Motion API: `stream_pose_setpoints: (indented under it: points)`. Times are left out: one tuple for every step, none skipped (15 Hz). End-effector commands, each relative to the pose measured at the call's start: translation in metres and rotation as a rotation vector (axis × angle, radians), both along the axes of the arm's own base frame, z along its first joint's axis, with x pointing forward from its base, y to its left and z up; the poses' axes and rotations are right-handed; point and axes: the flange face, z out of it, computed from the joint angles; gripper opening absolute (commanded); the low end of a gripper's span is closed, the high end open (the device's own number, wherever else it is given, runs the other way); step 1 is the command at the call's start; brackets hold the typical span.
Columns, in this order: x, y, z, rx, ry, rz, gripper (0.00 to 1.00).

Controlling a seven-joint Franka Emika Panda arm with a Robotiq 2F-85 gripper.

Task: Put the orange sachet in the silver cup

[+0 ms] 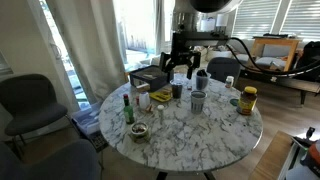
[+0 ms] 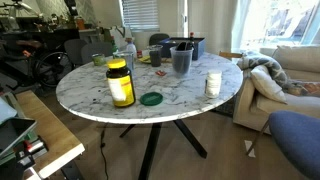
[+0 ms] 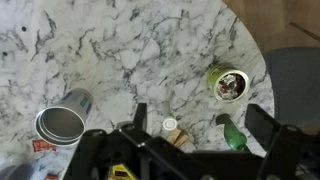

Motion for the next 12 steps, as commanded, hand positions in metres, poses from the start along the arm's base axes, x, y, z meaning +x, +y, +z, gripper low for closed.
stream_pose_setpoints:
  points:
    - [0.000, 0.000, 0.000, 0.000, 0.001, 0.000, 1.00]
    - [0.005, -0.004, 0.004, 0.008, -0.059, -0.058, 1.00]
    - [0.010, -0.009, 0.008, 0.018, -0.093, -0.100, 1.00]
    - [0.016, -0.016, 0.014, 0.029, -0.138, -0.153, 1.00]
    - [0.025, -0.039, 0.026, 0.046, -0.155, -0.206, 1.00]
    - [0.030, -0.055, 0.033, 0.058, -0.183, -0.255, 1.00]
    - [0.035, -0.080, 0.042, 0.068, -0.201, -0.308, 1.00]
    - [0.039, -0.106, 0.050, 0.083, -0.212, -0.361, 1.00]
    - [0.043, -0.134, 0.055, 0.094, -0.217, -0.419, 1.00]
    - [0.044, -0.157, 0.060, 0.102, -0.228, -0.477, 1.00]
    - [0.046, -0.184, 0.061, 0.102, -0.234, -0.536, 1.00]
    - [0.046, -0.207, 0.062, 0.105, -0.233, -0.595, 1.00]
